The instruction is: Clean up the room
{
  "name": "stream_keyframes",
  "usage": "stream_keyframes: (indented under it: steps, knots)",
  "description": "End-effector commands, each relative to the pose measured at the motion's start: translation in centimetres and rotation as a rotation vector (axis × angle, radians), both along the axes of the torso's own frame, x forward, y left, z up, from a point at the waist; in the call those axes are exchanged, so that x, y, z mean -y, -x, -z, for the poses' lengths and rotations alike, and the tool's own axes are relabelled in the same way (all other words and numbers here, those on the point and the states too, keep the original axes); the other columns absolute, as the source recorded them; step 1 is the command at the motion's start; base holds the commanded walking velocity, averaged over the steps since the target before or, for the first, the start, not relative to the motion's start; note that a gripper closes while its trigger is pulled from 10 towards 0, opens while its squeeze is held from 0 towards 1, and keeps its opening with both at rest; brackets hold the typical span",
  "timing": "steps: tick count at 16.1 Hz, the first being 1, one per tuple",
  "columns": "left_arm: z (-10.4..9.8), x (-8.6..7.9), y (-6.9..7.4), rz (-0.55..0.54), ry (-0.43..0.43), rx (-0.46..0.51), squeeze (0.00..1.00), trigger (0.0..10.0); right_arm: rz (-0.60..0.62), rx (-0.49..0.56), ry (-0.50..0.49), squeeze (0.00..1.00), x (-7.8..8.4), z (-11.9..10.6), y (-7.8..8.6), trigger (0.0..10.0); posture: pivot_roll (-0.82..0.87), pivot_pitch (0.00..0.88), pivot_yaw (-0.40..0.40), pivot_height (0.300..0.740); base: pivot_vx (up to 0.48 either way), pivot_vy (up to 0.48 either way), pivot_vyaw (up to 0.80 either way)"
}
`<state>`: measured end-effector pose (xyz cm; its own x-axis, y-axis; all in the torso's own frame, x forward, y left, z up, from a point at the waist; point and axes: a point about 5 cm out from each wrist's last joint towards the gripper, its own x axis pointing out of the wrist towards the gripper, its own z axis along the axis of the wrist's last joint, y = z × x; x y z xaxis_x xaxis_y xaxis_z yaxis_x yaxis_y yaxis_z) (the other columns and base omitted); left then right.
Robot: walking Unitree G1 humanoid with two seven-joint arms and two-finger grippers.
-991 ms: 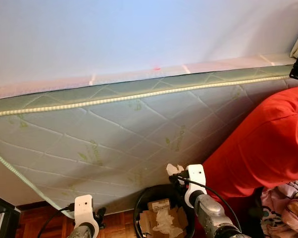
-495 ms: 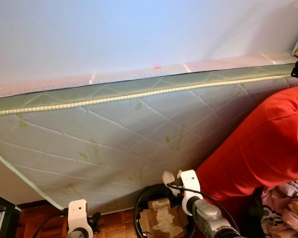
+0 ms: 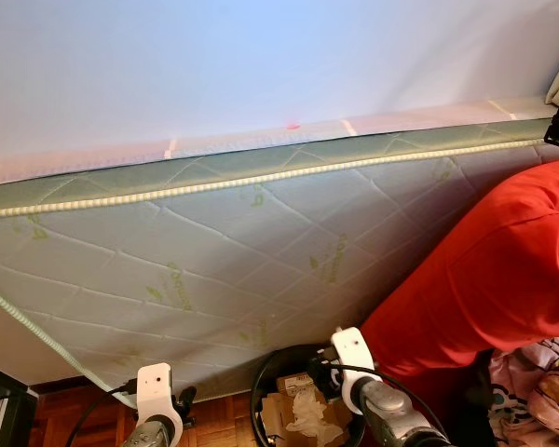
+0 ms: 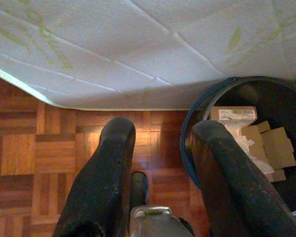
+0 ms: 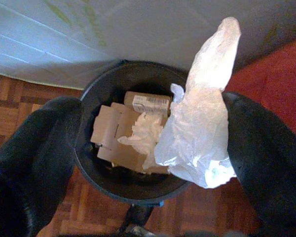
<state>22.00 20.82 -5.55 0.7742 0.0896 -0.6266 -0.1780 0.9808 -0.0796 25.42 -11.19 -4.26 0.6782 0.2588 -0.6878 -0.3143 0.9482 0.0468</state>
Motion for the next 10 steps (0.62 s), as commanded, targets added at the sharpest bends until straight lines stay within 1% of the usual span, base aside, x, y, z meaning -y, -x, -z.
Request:
stream_keyframes:
  steps: [1,2,4,6,7,8,9,10]
  knots:
    - [0.5,0.3,0.6,0.004,0.003,-0.035,0.00,10.0,0.026,-0.027,-0.016,1.00,0.1,0.3,0.4,10.0,0.11,0.078,-0.034,0.740,0.000,0.000,0.00]
    - [0.6,0.4,0.7,0.005,0.003,-0.035,0.00,10.0,0.052,-0.048,-0.050,1.00,0.0,0.4,0.5,10.0,0.11,0.077,-0.034,0.740,0.000,0.000,0.00]
    - [0.7,0.4,0.9,0.004,0.004,-0.035,0.00,10.0,0.070,-0.092,-0.086,1.00,-0.1,0.6,0.8,10.0,0.11,0.076,-0.034,0.740,0.000,0.000,0.00]
    - [0.7,0.4,1.0,0.003,0.004,-0.034,0.00,10.0,0.086,-0.084,-0.065,1.00,0.1,0.6,0.6,10.0,0.11,0.075,-0.035,0.740,0.000,0.000,0.00]
    - [0.7,0.4,1.1,0.003,0.003,-0.033,0.00,10.0,0.093,-0.060,-0.053,1.00,0.3,0.4,0.4,10.0,0.11,0.075,-0.035,0.740,0.000,0.000,0.00]
    - [0.7,0.3,1.2,0.002,0.003,-0.032,0.00,10.0,0.098,0.001,-0.053,0.87,0.3,0.0,-0.1,10.0,0.11,0.077,-0.036,0.740,0.000,0.000,0.00]
    - [0.8,0.0,1.4,-0.003,0.001,-0.031,0.00,10.0,0.121,0.079,-0.097,0.00,0.2,-0.8,-0.8,10.0,0.11,0.077,-0.035,0.740,0.000,0.000,0.00]
    - [0.8,-0.1,1.4,-0.004,0.001,-0.031,0.00,10.0,0.106,0.044,-0.066,0.00,0.2,-0.5,-0.6,10.0,0.11,0.076,-0.035,0.740,0.000,0.000,0.00]
